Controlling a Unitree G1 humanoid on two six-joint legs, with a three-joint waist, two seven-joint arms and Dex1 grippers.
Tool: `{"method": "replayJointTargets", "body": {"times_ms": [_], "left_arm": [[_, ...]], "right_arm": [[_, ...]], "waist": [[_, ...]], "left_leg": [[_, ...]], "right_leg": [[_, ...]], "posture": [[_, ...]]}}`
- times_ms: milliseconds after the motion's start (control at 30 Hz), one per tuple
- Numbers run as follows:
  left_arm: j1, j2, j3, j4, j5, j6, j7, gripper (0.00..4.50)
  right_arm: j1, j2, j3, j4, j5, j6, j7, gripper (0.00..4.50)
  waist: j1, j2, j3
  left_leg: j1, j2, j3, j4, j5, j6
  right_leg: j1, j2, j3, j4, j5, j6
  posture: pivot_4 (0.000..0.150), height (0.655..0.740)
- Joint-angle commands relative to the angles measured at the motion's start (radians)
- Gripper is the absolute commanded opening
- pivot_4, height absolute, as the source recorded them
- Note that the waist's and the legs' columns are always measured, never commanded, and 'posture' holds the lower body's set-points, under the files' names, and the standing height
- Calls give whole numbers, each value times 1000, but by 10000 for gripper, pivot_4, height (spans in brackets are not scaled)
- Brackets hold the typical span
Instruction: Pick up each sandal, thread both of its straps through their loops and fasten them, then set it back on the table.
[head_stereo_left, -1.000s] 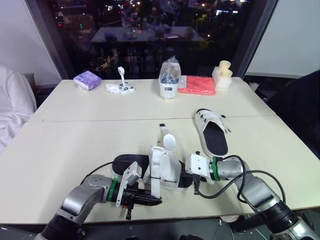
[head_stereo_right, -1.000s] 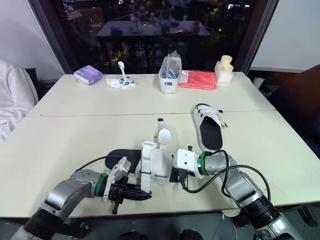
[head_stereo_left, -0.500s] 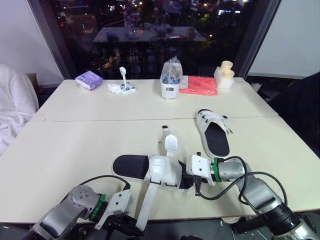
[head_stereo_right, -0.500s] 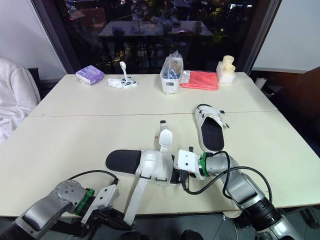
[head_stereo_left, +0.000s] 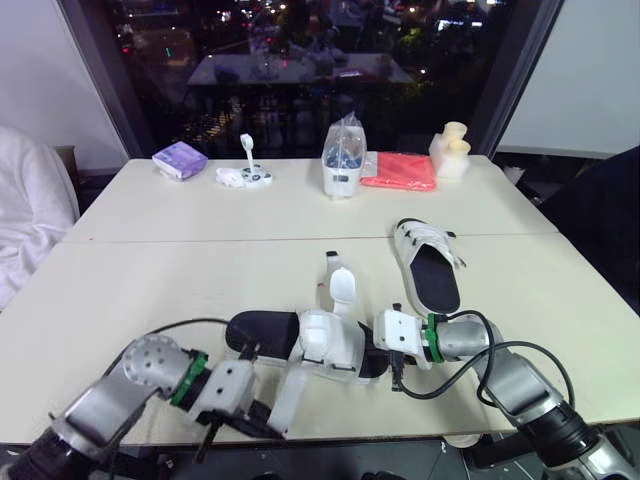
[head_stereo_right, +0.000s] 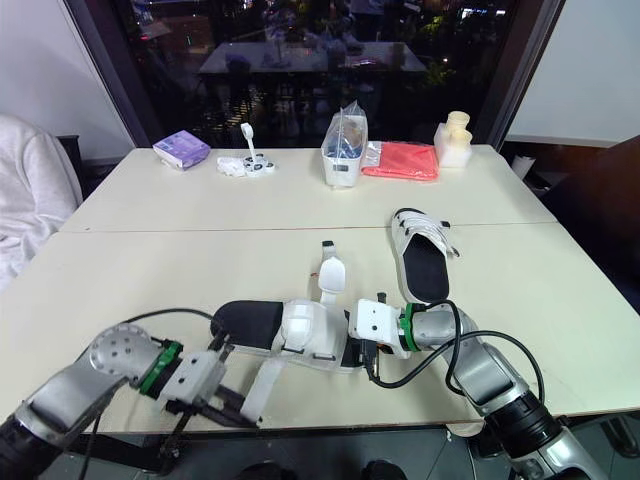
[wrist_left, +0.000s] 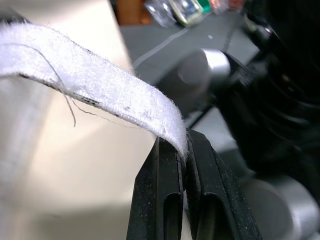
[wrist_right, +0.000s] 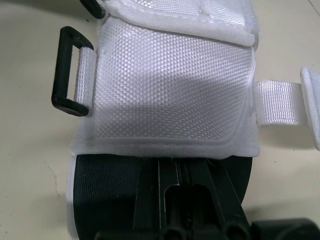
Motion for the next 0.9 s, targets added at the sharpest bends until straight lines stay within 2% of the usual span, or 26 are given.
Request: {"method": "replayJointTargets", "body": {"times_ms": [33, 233, 400, 800, 900], "left_arm": [[-142, -61, 64, 72, -77, 63, 17, 556], [-365, -187, 92, 251, -167, 247, 40, 556], [-442, -262, 53, 375, -163, 394, 51, 556], [-490, -400, 49, 661, -64, 381, 102, 556], [-521, -431, 74, 730, -63, 396, 138, 9098]], "right_arm": [[28, -17, 38, 64, -40, 11, 17, 0], [20, -17, 38, 80, -45, -2, 13, 0], [11, -12, 41, 89, -50, -6, 8, 0], [-2, -4, 38, 90, -53, 1, -10, 0], [-3, -4, 39, 91, -53, 0, -13, 0]], "waist": [[0, -1, 0], [-2, -2, -1], [-1, -3, -1], [0, -6, -2], [-1, -6, -2]], "left_leg": [[0, 0, 0, 0, 0, 0], [0, -2, 0, 1, 0, 0], [1, -3, -1, 2, 1, -1], [2, -2, -2, 2, 2, -2], [2, -2, -2, 3, 2, -2]], "right_leg": [[0, 0, 0, 0, 0, 0], [1, 1, 0, 1, 2, 4], [2, 2, 0, 2, 2, 5], [4, 2, 0, 3, 1, 1], [4, 2, 0, 3, 1, 0]], "posture": [[1500, 7400], [1500, 7400], [1500, 7400], [1500, 7400], [1500, 7400]]}}
